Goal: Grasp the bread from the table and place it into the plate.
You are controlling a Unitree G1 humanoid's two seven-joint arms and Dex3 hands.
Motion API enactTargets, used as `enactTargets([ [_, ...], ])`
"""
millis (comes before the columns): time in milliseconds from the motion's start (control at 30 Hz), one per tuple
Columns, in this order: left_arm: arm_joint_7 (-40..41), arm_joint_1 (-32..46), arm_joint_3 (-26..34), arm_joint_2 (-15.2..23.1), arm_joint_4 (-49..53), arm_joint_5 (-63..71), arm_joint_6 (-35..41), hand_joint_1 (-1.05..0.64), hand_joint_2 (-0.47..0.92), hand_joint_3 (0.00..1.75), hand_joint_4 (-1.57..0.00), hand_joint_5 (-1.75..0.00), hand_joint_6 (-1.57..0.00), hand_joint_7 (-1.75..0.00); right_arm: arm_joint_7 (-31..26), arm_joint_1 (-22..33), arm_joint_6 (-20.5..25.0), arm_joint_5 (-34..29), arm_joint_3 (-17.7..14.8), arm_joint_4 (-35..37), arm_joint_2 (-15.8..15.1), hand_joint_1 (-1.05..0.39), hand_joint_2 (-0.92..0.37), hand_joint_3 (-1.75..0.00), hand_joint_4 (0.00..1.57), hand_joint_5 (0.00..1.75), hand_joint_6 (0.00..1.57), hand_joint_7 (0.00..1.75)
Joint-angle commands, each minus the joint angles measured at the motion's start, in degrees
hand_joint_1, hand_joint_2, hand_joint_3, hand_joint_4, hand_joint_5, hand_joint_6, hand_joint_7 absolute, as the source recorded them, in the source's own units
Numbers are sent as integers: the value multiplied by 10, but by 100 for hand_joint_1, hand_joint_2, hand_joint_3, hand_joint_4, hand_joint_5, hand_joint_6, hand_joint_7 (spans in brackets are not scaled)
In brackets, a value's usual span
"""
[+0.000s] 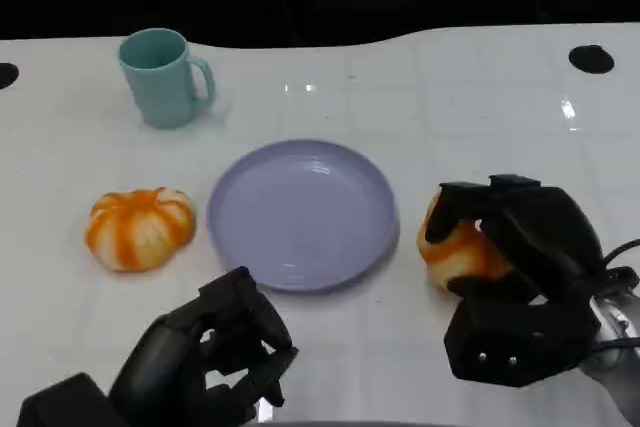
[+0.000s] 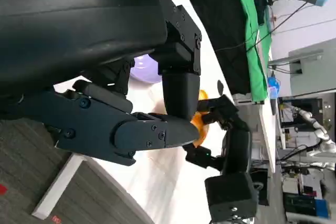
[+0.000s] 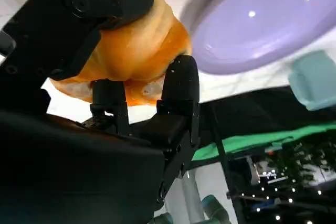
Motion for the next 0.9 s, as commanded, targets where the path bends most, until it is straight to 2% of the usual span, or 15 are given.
enactTargets([
  [33,2,5,4,4,-4,-4,0,-52,92,45,-64,-175,-43,-171,9,5,-4,27,-19,-42,0,-10,-30,-120,94,175,81,149],
  [100,3,6,3,5,-6,-3,4,-53,92,45,-63,-175,-43,-171,22,4,-5,40,-22,-57,3,-9,-29,-127,94,175,73,168],
  [133,4,6,2,5,-7,-2,5,-53,92,45,-63,-175,-43,-171,27,3,-7,48,-24,-66,5,-9,-30,-129,95,175,73,171],
  [300,5,6,1,4,-5,2,-2,-53,92,45,-63,-175,-43,-170,42,-12,-8,67,-21,-92,27,-12,-25,-144,99,175,75,175],
  [433,9,7,-2,3,-9,5,3,-51,92,45,-63,-175,-43,-170,58,-42,-15,69,-6,-80,52,-14,-23,-148,99,175,74,175],
  [633,7,8,-4,3,-9,3,1,-51,92,46,-63,-175,-43,-171,41,-86,-19,49,19,-19,92,-16,-19,-150,100,175,77,170],
  [767,6,10,-4,2,-11,-2,4,-51,92,45,-63,-175,-42,-171,26,-116,-21,46,30,42,124,-17,-25,-147,100,175,76,170],
  [900,5,11,-4,1,-11,-6,5,-50,92,45,-63,-175,-42,-171,13,-145,-15,42,39,95,149,-14,-24,-144,99,175,75,171],
])
